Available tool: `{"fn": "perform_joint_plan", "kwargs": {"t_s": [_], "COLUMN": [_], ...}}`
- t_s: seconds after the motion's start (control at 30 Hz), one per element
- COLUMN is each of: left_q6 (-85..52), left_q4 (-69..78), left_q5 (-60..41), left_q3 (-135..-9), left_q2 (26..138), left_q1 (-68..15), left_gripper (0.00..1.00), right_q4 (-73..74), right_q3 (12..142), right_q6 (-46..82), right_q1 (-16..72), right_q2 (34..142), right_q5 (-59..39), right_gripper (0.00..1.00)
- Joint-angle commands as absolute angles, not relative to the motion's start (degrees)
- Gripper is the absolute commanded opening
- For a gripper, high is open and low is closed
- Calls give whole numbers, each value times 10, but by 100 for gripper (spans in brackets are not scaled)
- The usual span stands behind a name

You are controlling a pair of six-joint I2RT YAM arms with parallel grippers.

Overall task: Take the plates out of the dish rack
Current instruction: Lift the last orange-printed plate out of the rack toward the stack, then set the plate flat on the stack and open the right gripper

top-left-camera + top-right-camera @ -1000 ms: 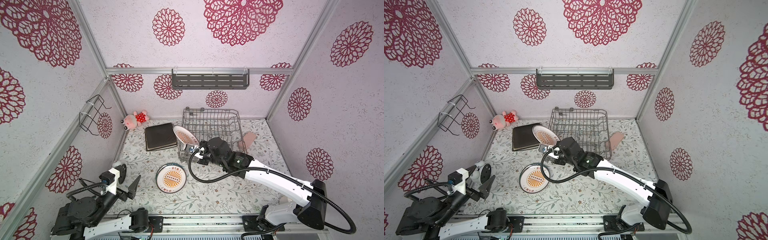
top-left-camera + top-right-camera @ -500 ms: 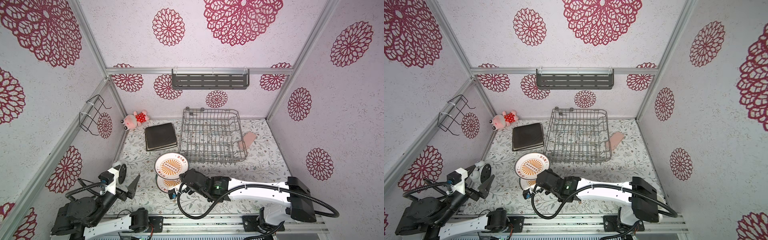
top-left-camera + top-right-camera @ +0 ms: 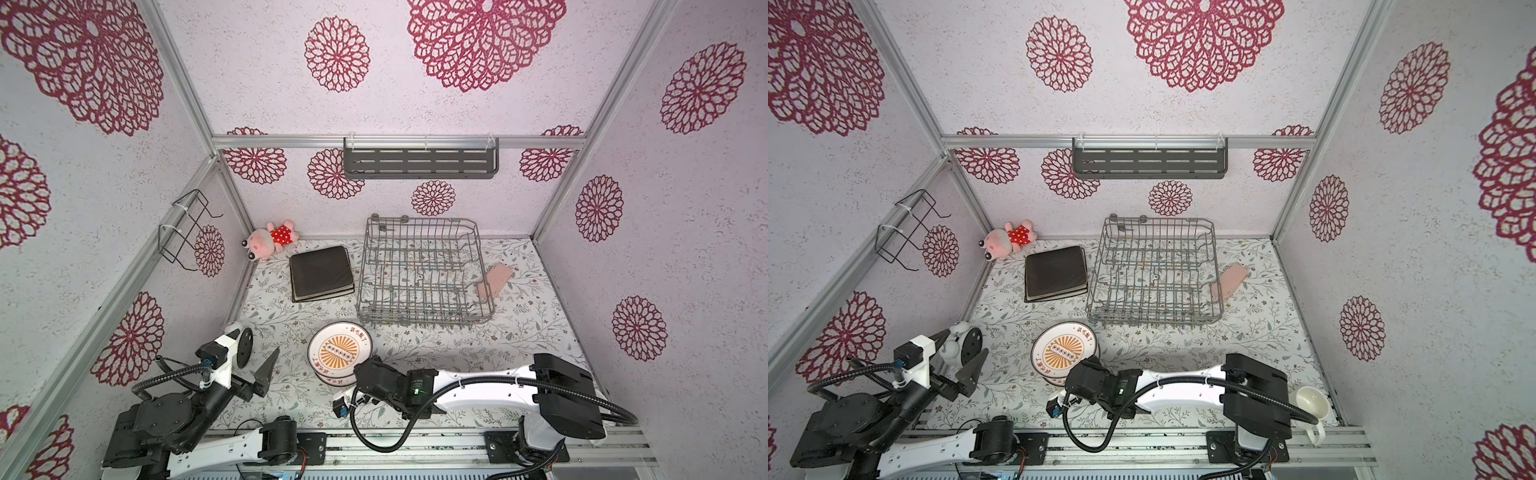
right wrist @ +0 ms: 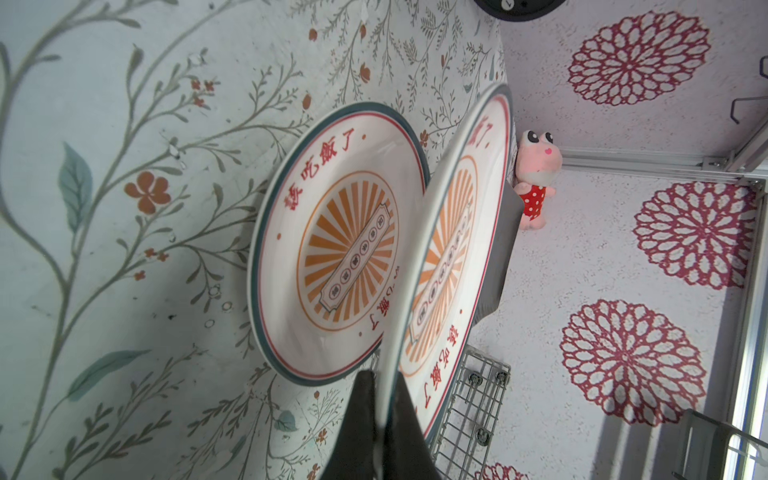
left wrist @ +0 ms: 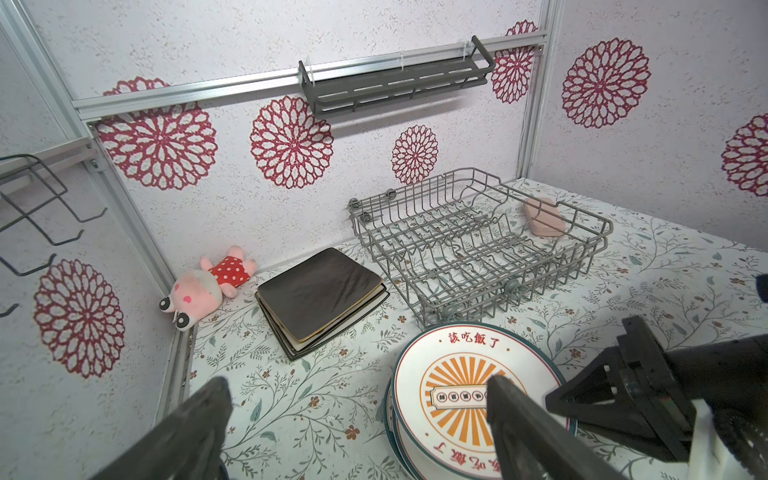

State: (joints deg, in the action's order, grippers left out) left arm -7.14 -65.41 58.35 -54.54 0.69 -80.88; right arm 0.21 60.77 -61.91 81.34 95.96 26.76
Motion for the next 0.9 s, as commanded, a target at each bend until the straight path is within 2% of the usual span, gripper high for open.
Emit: {"fn": "perform_joint_plan", "kwargs": {"t_s": [0.0,0.4,0.87], "left_q6": [-79,-89,-94], "left_q4": [-660,-669,-678], "left_q5": [596,600,597], "left_q3": [-552,-551,-564], "left_q2": [0,0,0], "left_q1": [-823,-830,-831], "left_gripper": [97,97,97], "right_q4": [62,97,36], "right_q3": [608,600,622], "right_q6": [-627,-626,-624], "right_q1": [818,817,818], "right_q2": [964,988,1014], "right_q5": [281,278,277], "right_gripper": [0,0,2]}}
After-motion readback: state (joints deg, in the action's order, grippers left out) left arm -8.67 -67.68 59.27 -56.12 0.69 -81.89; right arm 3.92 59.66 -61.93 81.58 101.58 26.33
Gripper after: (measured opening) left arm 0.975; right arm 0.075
